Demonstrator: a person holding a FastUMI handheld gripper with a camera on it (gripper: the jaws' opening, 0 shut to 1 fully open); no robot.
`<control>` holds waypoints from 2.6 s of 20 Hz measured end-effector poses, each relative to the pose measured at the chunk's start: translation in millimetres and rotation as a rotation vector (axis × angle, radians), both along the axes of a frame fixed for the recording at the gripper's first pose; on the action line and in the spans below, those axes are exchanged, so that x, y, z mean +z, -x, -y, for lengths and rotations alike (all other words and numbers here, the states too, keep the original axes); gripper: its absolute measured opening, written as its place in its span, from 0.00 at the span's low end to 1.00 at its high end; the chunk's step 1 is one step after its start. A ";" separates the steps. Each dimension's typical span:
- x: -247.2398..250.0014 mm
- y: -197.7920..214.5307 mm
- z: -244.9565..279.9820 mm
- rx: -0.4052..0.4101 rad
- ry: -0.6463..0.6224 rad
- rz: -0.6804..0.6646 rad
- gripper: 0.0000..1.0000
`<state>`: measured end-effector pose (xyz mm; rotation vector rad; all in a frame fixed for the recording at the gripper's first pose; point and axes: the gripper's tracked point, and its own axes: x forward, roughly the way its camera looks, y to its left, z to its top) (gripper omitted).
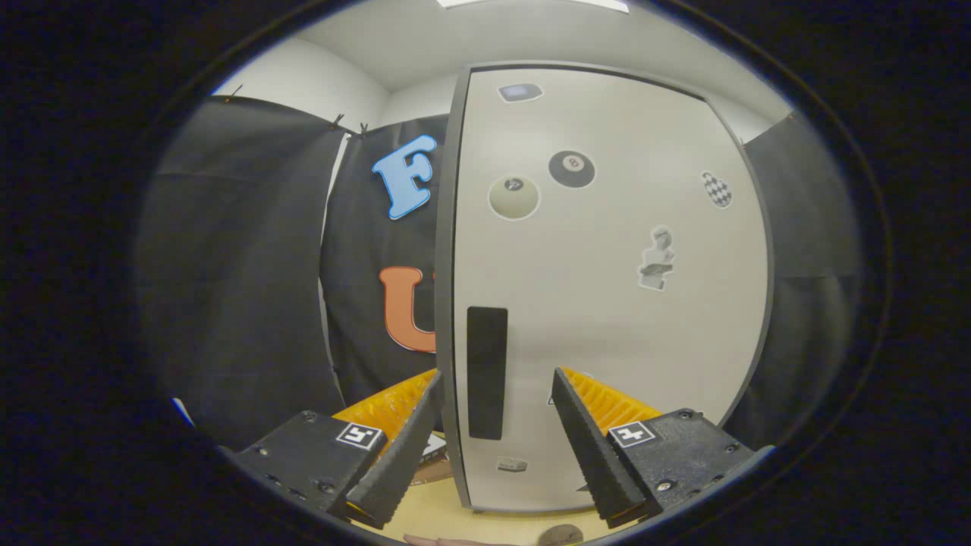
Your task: Open the shoe cabinet door, grab the shoes and put them into the shoe cabinet, then close the shoe cabinet door.
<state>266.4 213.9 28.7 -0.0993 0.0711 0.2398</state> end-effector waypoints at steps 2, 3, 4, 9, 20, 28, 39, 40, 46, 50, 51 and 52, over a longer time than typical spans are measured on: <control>-2.8 -19.5 -6.7 0.008 0.009 -0.021 0.91; -0.8 -26.5 -6.6 -0.005 0.004 -0.016 0.89; 1.4 -31.9 -8.2 -0.006 -0.009 -0.017 0.79; -6.1 -32.5 -15.4 0.027 0.029 -0.008 0.37; -8.8 50.3 9.5 0.175 0.026 -0.026 0.34; -7.0 99.4 40.2 0.280 0.022 -0.012 0.30; -4.7 166.9 104.4 0.336 0.002 -0.064 0.30; -3.4 172.0 112.4 0.342 0.006 -0.062 0.30; 0.2 210.7 170.9 0.315 0.019 -0.030 0.30; 5.9 239.3 210.1 0.251 0.032 -0.002 0.29; 7.1 245.0 220.1 0.232 0.037 0.011 0.29; 8.1 249.9 229.2 0.209 0.046 0.020 0.28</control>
